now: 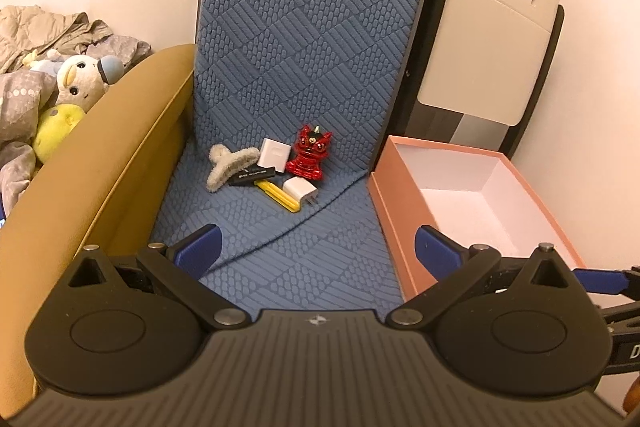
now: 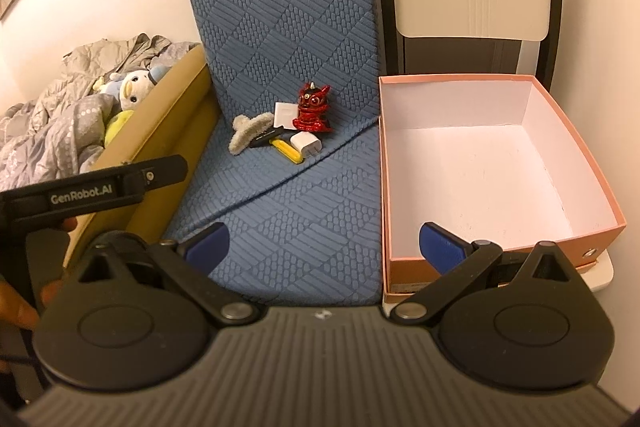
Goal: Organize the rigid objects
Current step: 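Move the right tool toward the red devil figurine on the seat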
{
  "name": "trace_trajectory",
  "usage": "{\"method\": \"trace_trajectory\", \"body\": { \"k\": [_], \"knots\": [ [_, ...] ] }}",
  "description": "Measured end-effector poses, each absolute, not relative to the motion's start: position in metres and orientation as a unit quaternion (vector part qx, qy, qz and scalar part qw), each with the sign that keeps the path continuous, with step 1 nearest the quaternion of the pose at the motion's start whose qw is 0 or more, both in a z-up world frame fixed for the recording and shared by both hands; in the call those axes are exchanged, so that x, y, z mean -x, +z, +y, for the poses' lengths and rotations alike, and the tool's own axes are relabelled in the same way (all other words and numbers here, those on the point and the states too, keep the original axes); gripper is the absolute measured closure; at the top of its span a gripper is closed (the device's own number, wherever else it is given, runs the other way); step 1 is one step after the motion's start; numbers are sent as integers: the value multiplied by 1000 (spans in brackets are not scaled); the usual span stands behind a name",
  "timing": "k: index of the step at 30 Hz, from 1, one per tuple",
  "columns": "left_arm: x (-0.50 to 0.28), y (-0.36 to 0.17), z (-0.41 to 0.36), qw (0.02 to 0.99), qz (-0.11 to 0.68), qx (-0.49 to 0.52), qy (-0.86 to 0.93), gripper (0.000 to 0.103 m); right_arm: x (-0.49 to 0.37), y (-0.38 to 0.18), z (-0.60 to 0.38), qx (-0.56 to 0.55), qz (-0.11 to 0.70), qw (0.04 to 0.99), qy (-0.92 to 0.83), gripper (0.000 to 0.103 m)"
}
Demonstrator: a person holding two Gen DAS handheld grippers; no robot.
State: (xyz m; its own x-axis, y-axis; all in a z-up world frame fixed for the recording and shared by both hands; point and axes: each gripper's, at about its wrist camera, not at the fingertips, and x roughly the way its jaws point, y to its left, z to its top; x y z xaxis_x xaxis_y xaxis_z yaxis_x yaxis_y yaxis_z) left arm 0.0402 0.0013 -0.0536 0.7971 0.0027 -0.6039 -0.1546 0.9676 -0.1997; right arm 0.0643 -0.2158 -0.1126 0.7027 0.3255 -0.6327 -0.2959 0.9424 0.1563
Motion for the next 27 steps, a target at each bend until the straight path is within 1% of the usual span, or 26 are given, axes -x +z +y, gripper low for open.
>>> {"method": "trace_trajectory", "body": {
  "k": [14, 27],
  "knots": [
    [-63, -99, 15, 940, 314, 123, 49, 0, -85, -151, -207, -22, 367, 915, 166, 0],
    [-97, -135, 29, 929, 337, 146, 46, 0, -125, -175, -203, -33, 353, 920, 166, 0]
  ]
}}
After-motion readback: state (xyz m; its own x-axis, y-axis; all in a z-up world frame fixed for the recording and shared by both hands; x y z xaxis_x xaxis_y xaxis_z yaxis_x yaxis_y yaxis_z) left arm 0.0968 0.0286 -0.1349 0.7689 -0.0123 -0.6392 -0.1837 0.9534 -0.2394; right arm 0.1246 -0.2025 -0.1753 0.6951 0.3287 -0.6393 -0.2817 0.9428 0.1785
